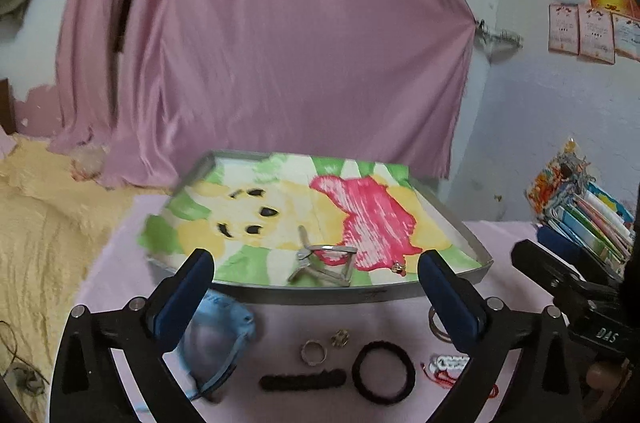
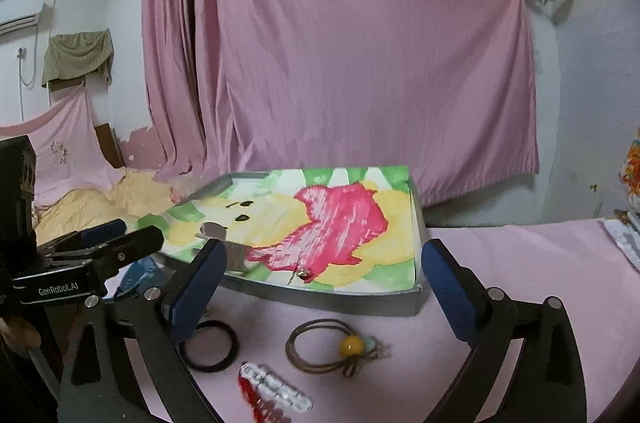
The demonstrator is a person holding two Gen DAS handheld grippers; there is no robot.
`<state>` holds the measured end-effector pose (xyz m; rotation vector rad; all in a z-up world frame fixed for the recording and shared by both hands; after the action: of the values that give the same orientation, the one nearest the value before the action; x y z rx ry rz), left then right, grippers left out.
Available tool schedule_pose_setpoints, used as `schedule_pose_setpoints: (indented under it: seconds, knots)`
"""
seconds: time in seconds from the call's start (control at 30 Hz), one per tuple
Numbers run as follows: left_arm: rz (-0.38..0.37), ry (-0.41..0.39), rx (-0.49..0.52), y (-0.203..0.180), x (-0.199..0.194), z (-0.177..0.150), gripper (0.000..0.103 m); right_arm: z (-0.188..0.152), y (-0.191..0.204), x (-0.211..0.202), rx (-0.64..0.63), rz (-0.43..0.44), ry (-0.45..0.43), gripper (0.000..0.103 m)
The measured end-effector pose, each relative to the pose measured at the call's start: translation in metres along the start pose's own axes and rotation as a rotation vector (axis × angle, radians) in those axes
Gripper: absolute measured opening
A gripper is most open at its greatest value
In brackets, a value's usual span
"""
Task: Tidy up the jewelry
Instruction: 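Withdraw both grippers from the tray back over the table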
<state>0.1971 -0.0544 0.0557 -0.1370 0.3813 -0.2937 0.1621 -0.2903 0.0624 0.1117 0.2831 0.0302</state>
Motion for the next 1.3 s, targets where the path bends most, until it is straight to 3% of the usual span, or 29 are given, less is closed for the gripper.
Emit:
schedule_pose_setpoints:
  seconds: [0.37, 0.67, 0.9, 1.3]
  knots:
    - [0.069, -0.146, 0.023, 0.005, -0.067, -0.019, 0.102, -0.016, 0.015, -0.058, -0.016, -0.017, -0.108, 0.096]
    - [0.090, -0.193, 0.071, -0.001, -0.093, -0.040, 0.102, -0.034, 0.020, -0.083, -0.036, -0.040, -0.142, 0.096]
    - [0.101, -0.157, 0.078, 0.002, -0.098, -0.054, 0.102, -0.047, 0.023, -0.089, -0.044, -0.045, -0.109, 0.096]
    - [0.113, -0.022, 0.057, 0.021, -0.085, -0.069, 0.102, -0.060, 0.027, -0.078, -0.052, -0.033, -0.020, 0.096]
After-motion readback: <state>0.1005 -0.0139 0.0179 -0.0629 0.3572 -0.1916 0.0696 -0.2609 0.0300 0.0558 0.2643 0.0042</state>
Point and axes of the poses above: each gripper's, at about its wrist camera, not at the fingertips, and x roughly the way its jaws point, y to its left, z to its top, the point moved 1 cm from there along x, roughly the way its jaws point, and after that the axes turned 5 degrees about -y, right-handed, at the moved point
